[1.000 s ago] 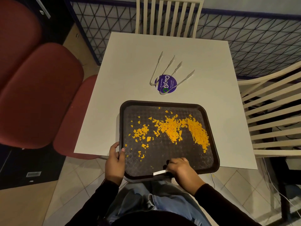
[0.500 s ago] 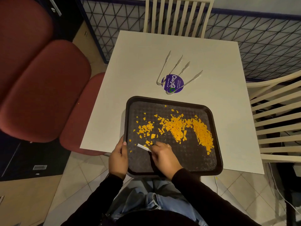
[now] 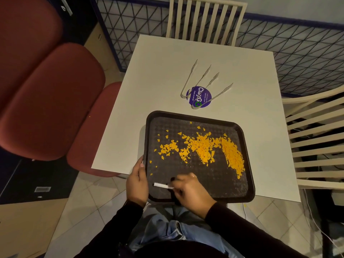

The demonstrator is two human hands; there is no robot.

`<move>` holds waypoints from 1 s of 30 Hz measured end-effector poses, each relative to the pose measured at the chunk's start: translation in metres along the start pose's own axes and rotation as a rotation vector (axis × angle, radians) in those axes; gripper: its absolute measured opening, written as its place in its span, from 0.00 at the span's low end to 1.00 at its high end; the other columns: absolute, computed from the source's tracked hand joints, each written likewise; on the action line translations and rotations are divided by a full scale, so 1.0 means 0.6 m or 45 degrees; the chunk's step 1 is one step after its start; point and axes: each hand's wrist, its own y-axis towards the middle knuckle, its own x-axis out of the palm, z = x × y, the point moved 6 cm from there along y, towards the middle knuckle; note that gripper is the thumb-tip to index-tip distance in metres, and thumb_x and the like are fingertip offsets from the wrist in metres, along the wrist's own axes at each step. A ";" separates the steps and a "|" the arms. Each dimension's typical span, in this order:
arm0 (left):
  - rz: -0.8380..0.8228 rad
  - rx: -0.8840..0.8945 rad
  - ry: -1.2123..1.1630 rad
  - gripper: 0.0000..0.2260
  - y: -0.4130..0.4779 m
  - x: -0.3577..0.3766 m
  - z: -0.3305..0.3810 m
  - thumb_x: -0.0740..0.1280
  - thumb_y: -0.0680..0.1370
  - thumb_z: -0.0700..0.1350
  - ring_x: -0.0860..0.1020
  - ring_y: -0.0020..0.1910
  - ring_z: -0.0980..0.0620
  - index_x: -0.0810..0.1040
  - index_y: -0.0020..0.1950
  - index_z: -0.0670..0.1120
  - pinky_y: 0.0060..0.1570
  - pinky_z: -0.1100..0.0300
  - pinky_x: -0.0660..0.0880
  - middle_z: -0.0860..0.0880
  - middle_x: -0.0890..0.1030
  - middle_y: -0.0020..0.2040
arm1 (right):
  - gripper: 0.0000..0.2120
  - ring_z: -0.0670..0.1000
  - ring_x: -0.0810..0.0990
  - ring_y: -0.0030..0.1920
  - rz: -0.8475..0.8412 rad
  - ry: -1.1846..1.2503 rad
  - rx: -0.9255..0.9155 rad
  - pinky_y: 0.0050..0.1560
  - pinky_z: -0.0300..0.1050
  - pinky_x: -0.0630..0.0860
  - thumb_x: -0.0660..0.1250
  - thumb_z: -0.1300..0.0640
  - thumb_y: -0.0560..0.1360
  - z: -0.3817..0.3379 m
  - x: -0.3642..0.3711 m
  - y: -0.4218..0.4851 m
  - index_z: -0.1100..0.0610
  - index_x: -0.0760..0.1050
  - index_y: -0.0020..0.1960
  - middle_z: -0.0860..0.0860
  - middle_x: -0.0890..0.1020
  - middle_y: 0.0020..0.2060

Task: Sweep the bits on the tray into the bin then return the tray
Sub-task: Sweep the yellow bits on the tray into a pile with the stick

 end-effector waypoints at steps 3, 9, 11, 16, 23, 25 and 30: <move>0.017 -0.011 -0.027 0.17 -0.004 0.002 0.003 0.51 0.82 0.46 0.72 0.58 0.58 0.71 0.68 0.47 0.48 0.78 0.64 0.55 0.75 0.58 | 0.11 0.54 0.78 0.48 -0.052 0.013 -0.030 0.50 0.44 0.59 0.62 0.62 0.74 -0.022 0.018 0.003 0.55 0.79 0.53 0.53 0.80 0.46; 0.028 0.038 -0.043 0.17 -0.001 -0.004 -0.001 0.52 0.82 0.46 0.74 0.61 0.55 0.74 0.66 0.47 0.60 0.66 0.66 0.53 0.78 0.61 | 0.10 0.59 0.77 0.46 0.088 0.153 0.117 0.52 0.49 0.71 0.64 0.64 0.74 -0.034 -0.002 0.064 0.60 0.80 0.53 0.58 0.80 0.44; 0.016 0.040 -0.048 0.16 -0.004 -0.003 0.002 0.53 0.82 0.47 0.75 0.59 0.59 0.74 0.65 0.50 0.59 0.66 0.67 0.56 0.78 0.59 | 0.11 0.59 0.77 0.46 0.125 0.164 0.181 0.53 0.52 0.75 0.63 0.64 0.75 -0.028 -0.013 0.091 0.61 0.80 0.55 0.59 0.80 0.46; -0.012 0.022 -0.076 0.13 -0.015 -0.002 0.018 0.55 0.81 0.45 0.73 0.48 0.77 0.71 0.63 0.57 0.44 0.85 0.65 0.66 0.75 0.52 | 0.12 0.55 0.77 0.51 0.158 0.169 0.420 0.56 0.43 0.72 0.61 0.62 0.77 0.008 -0.039 0.130 0.61 0.78 0.58 0.57 0.78 0.52; -0.023 -0.007 -0.133 0.16 -0.018 -0.001 0.015 0.56 0.81 0.45 0.74 0.55 0.60 0.71 0.68 0.49 0.49 0.74 0.67 0.58 0.75 0.57 | 0.10 0.58 0.79 0.50 0.380 0.264 0.663 0.54 0.48 0.77 0.64 0.67 0.73 0.076 -0.069 0.098 0.65 0.80 0.53 0.61 0.81 0.52; -0.033 -0.011 -0.131 0.16 -0.019 -0.001 0.012 0.55 0.81 0.46 0.73 0.57 0.58 0.71 0.68 0.49 0.50 0.72 0.68 0.56 0.75 0.58 | 0.10 0.56 0.79 0.47 0.416 0.315 0.656 0.46 0.45 0.76 0.64 0.66 0.73 0.080 -0.068 0.091 0.62 0.80 0.53 0.58 0.82 0.49; -0.029 -0.013 -0.111 0.16 -0.014 -0.001 0.009 0.56 0.81 0.45 0.74 0.57 0.58 0.72 0.68 0.49 0.49 0.74 0.67 0.56 0.76 0.58 | 0.08 0.50 0.74 0.43 0.307 0.163 0.378 0.46 0.39 0.66 0.65 0.62 0.74 0.045 -0.039 0.044 0.56 0.80 0.51 0.52 0.79 0.44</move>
